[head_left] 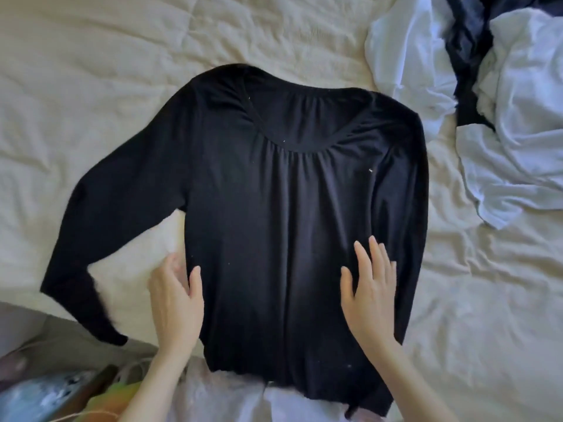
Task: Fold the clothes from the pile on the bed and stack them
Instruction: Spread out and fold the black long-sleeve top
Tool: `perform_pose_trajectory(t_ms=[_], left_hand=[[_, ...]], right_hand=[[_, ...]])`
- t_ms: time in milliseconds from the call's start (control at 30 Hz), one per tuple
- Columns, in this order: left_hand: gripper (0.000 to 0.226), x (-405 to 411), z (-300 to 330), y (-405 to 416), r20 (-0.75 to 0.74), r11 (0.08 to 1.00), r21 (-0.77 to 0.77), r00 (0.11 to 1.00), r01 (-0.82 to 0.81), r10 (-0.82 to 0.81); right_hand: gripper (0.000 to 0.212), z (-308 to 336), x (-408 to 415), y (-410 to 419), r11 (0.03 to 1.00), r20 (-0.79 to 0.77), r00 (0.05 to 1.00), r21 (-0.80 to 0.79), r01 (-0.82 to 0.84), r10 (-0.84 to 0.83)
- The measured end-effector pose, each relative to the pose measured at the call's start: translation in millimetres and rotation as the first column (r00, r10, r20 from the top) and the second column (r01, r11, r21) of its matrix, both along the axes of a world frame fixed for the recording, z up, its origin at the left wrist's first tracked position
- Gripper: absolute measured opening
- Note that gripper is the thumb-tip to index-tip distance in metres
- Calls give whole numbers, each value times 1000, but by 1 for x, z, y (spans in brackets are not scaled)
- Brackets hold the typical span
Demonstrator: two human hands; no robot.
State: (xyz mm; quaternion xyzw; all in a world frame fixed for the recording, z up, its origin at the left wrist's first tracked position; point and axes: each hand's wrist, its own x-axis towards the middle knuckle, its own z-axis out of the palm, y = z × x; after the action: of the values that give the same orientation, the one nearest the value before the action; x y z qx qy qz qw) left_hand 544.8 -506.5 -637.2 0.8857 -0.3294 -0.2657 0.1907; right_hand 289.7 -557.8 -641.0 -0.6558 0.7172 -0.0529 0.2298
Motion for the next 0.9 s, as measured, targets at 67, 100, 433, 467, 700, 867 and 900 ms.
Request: perform_pose_trajectory(t_ms=[67,100,433,467,700,867,900], left_hand=[[10,-5,3,27,-144,996,54,986,-73,80],[9,-5,2,38,-188,990,112,976,-87,107],[17,52,11,69,-179,975,109,961,-193,211],[20,62,13,69,-152,977,77,966,-199,209],[21,53,3,94,-507,972,225,844,-65,174],[28,41,-17,137,-594,937,332,796,112,116],[30,43,-17,143,-546,936,331,834,120,86]], right_hand=[[46,4,-11,33,999,-31,1000,37,0,1],[48,6,-16,47,998,-48,999,59,-7,10],[70,2,-68,62,876,-247,929,463,-136,275],[72,2,-69,59,864,-248,925,484,-137,286],[73,6,-58,65,898,-266,937,431,-95,227],[75,14,-64,98,938,-261,954,341,-53,149],[76,16,-66,104,940,-257,960,340,-19,112]])
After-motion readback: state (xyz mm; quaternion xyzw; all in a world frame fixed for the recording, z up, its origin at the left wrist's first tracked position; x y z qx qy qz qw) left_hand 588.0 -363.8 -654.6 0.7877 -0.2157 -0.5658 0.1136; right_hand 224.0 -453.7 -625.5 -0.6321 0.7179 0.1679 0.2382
